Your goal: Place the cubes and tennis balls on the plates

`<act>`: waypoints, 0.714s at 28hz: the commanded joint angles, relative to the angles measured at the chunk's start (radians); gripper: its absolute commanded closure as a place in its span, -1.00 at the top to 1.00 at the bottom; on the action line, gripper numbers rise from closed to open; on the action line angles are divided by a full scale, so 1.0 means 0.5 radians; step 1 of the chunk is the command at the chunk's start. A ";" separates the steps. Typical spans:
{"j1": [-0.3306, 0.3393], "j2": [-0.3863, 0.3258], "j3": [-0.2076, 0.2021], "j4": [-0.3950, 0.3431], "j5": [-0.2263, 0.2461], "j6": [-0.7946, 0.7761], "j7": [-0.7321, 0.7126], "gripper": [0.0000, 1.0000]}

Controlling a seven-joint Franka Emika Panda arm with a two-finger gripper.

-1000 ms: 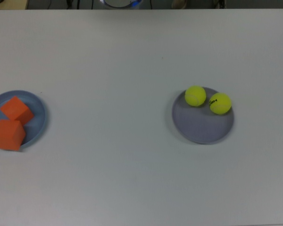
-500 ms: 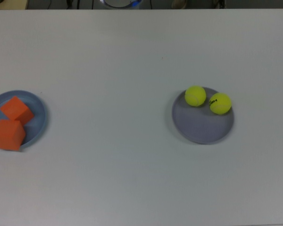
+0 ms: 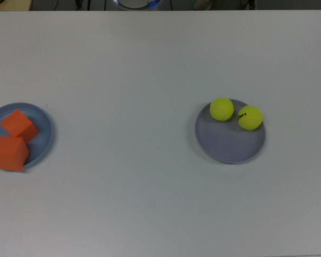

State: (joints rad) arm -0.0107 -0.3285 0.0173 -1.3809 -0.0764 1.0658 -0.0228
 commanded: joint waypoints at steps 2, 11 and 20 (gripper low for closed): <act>-0.006 -0.024 -0.019 -0.033 0.061 -0.027 -0.046 1.00; 0.012 -0.024 0.014 -0.036 0.153 -0.027 -0.031 1.00; 0.064 -0.009 0.103 -0.036 0.180 -0.021 -0.028 1.00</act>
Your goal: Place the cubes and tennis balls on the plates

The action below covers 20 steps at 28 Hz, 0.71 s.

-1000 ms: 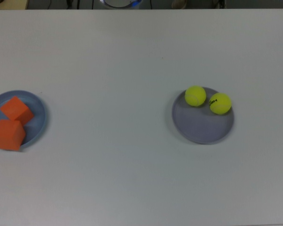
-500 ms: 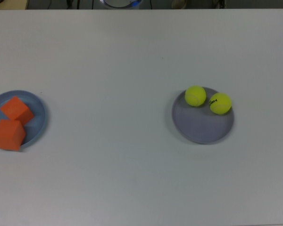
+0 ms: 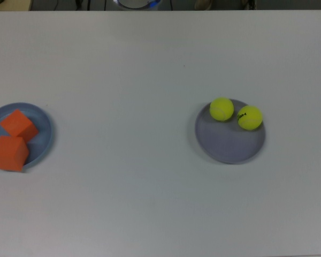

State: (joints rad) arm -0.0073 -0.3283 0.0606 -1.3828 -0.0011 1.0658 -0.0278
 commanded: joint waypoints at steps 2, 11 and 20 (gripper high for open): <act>0.152 -0.006 -0.004 -0.042 0.024 -0.024 -0.030 1.00; 0.211 0.037 -0.002 -0.042 0.027 -0.006 -0.104 1.00; 0.193 0.055 -0.014 -0.038 0.021 -0.009 -0.144 1.00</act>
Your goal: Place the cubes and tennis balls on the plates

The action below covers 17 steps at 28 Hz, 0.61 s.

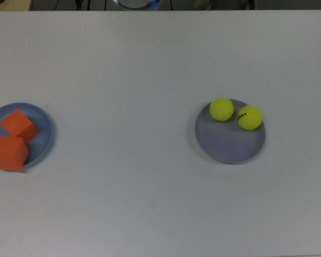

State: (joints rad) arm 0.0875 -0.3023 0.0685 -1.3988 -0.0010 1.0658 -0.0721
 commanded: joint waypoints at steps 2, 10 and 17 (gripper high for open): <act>0.003 0.000 -0.030 -0.010 0.020 -0.024 -0.055 1.00; -0.006 -0.006 -0.094 -0.003 0.030 -0.055 -0.061 1.00; -0.009 0.006 -0.134 -0.016 0.027 -0.048 -0.074 1.00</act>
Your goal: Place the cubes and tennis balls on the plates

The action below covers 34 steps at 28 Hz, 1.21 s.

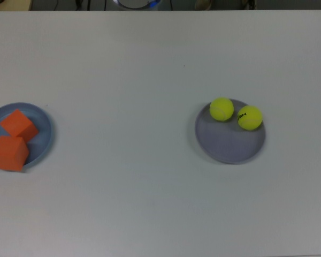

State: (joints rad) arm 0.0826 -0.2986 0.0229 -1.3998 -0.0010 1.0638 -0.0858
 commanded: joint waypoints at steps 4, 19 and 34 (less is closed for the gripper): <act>0.001 -0.001 -0.070 -0.014 0.027 -0.044 -0.043 1.00; 0.001 -0.007 -0.178 0.002 0.020 -0.026 -0.043 1.00; 0.001 -0.010 -0.162 0.002 0.094 0.054 -0.022 1.00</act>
State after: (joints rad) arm 0.0827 -0.2994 -0.0539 -1.3982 0.0149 1.0768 -0.0916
